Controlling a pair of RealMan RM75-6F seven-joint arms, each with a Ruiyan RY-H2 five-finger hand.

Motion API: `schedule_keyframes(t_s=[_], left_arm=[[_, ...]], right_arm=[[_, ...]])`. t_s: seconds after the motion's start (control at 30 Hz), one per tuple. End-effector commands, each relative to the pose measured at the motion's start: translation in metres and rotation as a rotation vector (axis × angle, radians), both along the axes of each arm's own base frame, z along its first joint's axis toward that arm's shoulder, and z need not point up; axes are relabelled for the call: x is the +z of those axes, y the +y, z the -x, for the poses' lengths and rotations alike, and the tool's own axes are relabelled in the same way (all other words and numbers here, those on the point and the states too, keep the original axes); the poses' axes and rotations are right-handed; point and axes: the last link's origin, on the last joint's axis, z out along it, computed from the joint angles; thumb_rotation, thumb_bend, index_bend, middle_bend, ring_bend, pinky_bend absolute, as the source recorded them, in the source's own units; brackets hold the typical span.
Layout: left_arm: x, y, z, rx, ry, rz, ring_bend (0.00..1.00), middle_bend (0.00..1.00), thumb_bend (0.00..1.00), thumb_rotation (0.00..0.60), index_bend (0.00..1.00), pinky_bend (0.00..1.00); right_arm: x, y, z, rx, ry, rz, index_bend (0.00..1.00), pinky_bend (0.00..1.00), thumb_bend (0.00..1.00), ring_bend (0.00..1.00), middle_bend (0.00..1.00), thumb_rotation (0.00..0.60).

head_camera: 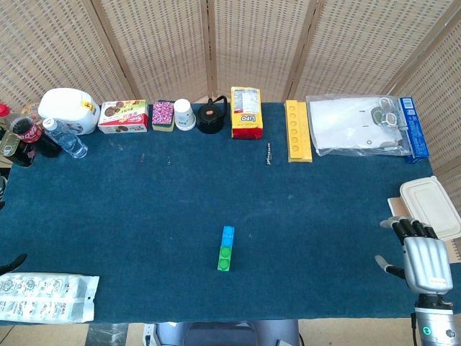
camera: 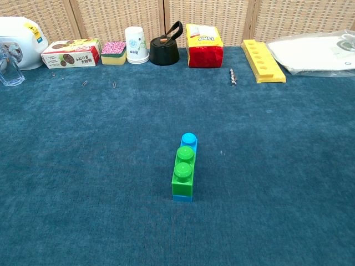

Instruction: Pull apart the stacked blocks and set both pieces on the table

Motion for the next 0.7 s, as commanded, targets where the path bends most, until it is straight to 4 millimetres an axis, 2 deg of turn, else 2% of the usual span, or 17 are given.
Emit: schedule_keyframes(t_s=[0.03, 0.7], left_arm=[[-0.0005, 0.0003, 0.0002, 0.002, 0.0, 0.001, 0.0, 0.15, 0.14, 0.6, 0.12, 0.0], [0.0047, -0.0027, 0.0012, -0.002, -0.007, -0.009, 0.0, 0.15, 0.15, 0.6, 0.12, 0.0]], right_arm=[[-0.0004, -0.0005, -0.0001, 0.0, -0.002, -0.001, 0.36, 0.28, 0.13, 0.28, 0.32, 0.6], [-0.0024, -0.0012, -0.0046, 0.036, -0.053, -0.036, 0.36, 0.3, 0.13, 0.28, 0.32, 0.6]])
